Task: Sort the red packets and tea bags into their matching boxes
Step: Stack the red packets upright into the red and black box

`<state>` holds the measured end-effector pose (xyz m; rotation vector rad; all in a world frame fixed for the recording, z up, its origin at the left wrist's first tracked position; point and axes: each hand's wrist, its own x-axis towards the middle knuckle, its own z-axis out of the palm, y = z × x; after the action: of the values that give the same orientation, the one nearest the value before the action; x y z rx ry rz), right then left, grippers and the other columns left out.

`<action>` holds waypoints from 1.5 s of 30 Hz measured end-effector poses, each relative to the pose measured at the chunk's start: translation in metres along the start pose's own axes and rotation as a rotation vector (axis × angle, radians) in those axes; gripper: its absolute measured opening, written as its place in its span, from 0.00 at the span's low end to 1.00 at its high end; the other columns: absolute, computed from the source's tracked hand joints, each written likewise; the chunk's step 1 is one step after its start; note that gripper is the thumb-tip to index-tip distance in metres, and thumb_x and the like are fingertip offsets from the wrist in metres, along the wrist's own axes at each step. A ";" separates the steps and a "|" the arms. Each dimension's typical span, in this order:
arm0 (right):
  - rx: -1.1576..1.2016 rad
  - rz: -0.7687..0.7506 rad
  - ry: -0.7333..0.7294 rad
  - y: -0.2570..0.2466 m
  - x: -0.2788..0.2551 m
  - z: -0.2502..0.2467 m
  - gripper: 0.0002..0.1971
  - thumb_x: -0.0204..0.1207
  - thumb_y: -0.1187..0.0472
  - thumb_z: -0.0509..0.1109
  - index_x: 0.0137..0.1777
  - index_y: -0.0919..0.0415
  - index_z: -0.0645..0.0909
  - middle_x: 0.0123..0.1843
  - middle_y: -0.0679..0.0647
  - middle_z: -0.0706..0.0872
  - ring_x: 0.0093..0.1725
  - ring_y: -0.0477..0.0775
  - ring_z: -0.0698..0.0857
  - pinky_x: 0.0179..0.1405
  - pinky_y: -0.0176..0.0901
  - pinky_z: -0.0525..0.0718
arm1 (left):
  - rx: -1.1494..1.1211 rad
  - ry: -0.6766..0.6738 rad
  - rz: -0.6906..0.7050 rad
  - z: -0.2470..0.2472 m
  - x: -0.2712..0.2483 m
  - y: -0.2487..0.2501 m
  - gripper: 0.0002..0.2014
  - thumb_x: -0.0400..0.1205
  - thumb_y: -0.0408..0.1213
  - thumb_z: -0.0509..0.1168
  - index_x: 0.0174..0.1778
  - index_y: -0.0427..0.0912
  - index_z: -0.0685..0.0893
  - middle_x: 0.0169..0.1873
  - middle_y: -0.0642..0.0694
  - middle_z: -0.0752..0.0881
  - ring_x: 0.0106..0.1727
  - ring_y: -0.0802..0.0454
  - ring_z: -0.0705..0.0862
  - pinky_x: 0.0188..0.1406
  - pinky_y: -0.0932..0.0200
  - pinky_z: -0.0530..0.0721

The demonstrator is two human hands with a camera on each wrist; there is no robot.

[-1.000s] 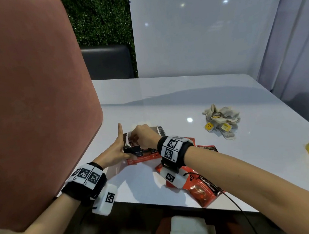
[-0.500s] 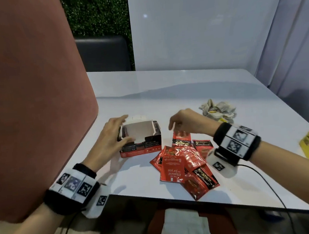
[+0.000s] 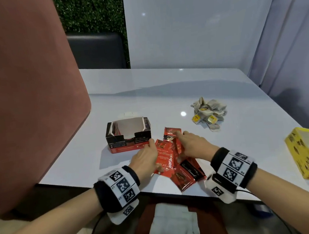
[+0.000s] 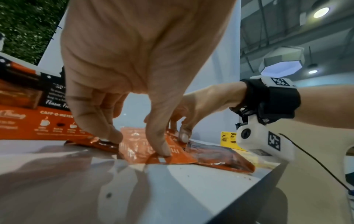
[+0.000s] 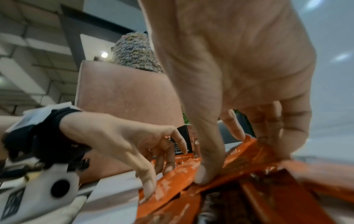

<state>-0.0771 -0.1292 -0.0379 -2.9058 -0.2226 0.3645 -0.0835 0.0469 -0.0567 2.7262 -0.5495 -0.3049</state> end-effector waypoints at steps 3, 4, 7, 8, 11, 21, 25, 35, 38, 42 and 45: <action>0.200 0.029 0.130 0.012 0.000 -0.004 0.33 0.68 0.59 0.75 0.71 0.56 0.65 0.58 0.58 0.82 0.57 0.61 0.82 0.55 0.54 0.81 | -0.033 -0.018 -0.017 -0.002 0.000 0.001 0.36 0.74 0.41 0.73 0.69 0.38 0.59 0.54 0.42 0.83 0.52 0.47 0.84 0.53 0.49 0.84; 0.299 0.046 0.167 0.018 -0.001 -0.006 0.29 0.69 0.61 0.75 0.69 0.55 0.68 0.54 0.57 0.83 0.54 0.60 0.83 0.53 0.54 0.83 | -0.056 -0.006 -0.010 -0.003 0.000 0.000 0.32 0.75 0.41 0.73 0.67 0.39 0.61 0.52 0.44 0.84 0.51 0.49 0.85 0.52 0.49 0.85; 0.561 0.082 0.249 0.036 -0.004 -0.015 0.21 0.70 0.66 0.75 0.63 0.59 0.76 0.48 0.55 0.82 0.43 0.53 0.83 0.36 0.42 0.83 | -0.175 0.069 0.034 -0.013 0.000 -0.007 0.18 0.77 0.41 0.70 0.61 0.46 0.75 0.51 0.51 0.86 0.49 0.56 0.85 0.55 0.52 0.84; 0.622 0.092 0.276 0.042 -0.006 -0.016 0.17 0.71 0.66 0.75 0.59 0.62 0.79 0.46 0.55 0.83 0.41 0.52 0.83 0.33 0.39 0.81 | -0.201 0.096 0.045 -0.019 0.000 -0.008 0.16 0.77 0.41 0.69 0.60 0.47 0.79 0.51 0.51 0.86 0.48 0.56 0.85 0.55 0.54 0.83; 0.774 0.083 0.373 0.055 -0.015 -0.021 0.09 0.72 0.67 0.73 0.51 0.69 0.83 0.45 0.58 0.85 0.40 0.52 0.83 0.32 0.39 0.78 | -0.358 0.217 0.078 -0.039 0.000 -0.007 0.13 0.77 0.38 0.69 0.57 0.47 0.86 0.46 0.51 0.89 0.37 0.57 0.84 0.38 0.68 0.77; 1.150 -0.031 0.639 0.032 -0.054 -0.015 0.04 0.74 0.67 0.72 0.47 0.60 0.83 0.48 0.56 0.90 0.46 0.52 0.89 0.40 0.36 0.85 | -0.857 0.321 0.126 -0.028 -0.024 0.003 0.13 0.77 0.26 0.67 0.47 0.49 0.90 0.43 0.51 0.92 0.43 0.60 0.90 0.40 0.70 0.85; 1.320 0.023 0.600 0.019 -0.063 -0.013 0.04 0.76 0.63 0.70 0.46 0.55 0.79 0.48 0.55 0.89 0.41 0.49 0.89 0.29 0.30 0.82 | -0.766 0.332 0.077 -0.025 -0.026 0.012 0.04 0.77 0.35 0.70 0.44 0.49 0.86 0.38 0.52 0.90 0.22 0.64 0.82 0.21 0.73 0.76; 1.293 0.037 0.601 0.005 -0.081 -0.007 0.05 0.77 0.63 0.68 0.49 0.53 0.78 0.43 0.49 0.88 0.34 0.41 0.89 0.23 0.28 0.79 | -0.383 0.488 0.116 -0.029 -0.021 0.013 0.08 0.79 0.45 0.67 0.51 0.49 0.81 0.43 0.55 0.88 0.40 0.62 0.85 0.43 0.61 0.87; 1.300 0.047 0.565 -0.003 -0.082 -0.004 0.06 0.78 0.63 0.67 0.50 0.50 0.76 0.38 0.50 0.90 0.35 0.48 0.91 0.25 0.36 0.84 | -0.352 0.513 0.200 -0.031 -0.019 0.019 0.06 0.76 0.44 0.70 0.46 0.51 0.81 0.39 0.55 0.86 0.38 0.60 0.84 0.40 0.53 0.87; 1.353 0.033 0.577 0.000 -0.093 -0.006 0.08 0.78 0.62 0.68 0.55 0.54 0.77 0.41 0.55 0.92 0.40 0.55 0.91 0.34 0.43 0.89 | -0.588 0.527 0.346 -0.036 -0.016 0.011 0.05 0.74 0.41 0.67 0.44 0.55 0.82 0.49 0.67 0.86 0.51 0.60 0.87 0.45 0.50 0.89; 1.456 0.035 0.530 0.006 -0.100 -0.006 0.10 0.76 0.61 0.68 0.56 0.56 0.79 0.45 0.56 0.92 0.43 0.54 0.91 0.34 0.41 0.88 | -0.730 0.580 0.416 -0.033 -0.017 0.000 0.13 0.78 0.26 0.65 0.35 0.50 0.83 0.63 0.66 0.82 0.64 0.62 0.81 0.53 0.60 0.87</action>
<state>-0.1709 -0.1531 -0.0109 -1.4649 0.1477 -0.2107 -0.0904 0.0633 -0.0242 1.8129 -0.6480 0.3277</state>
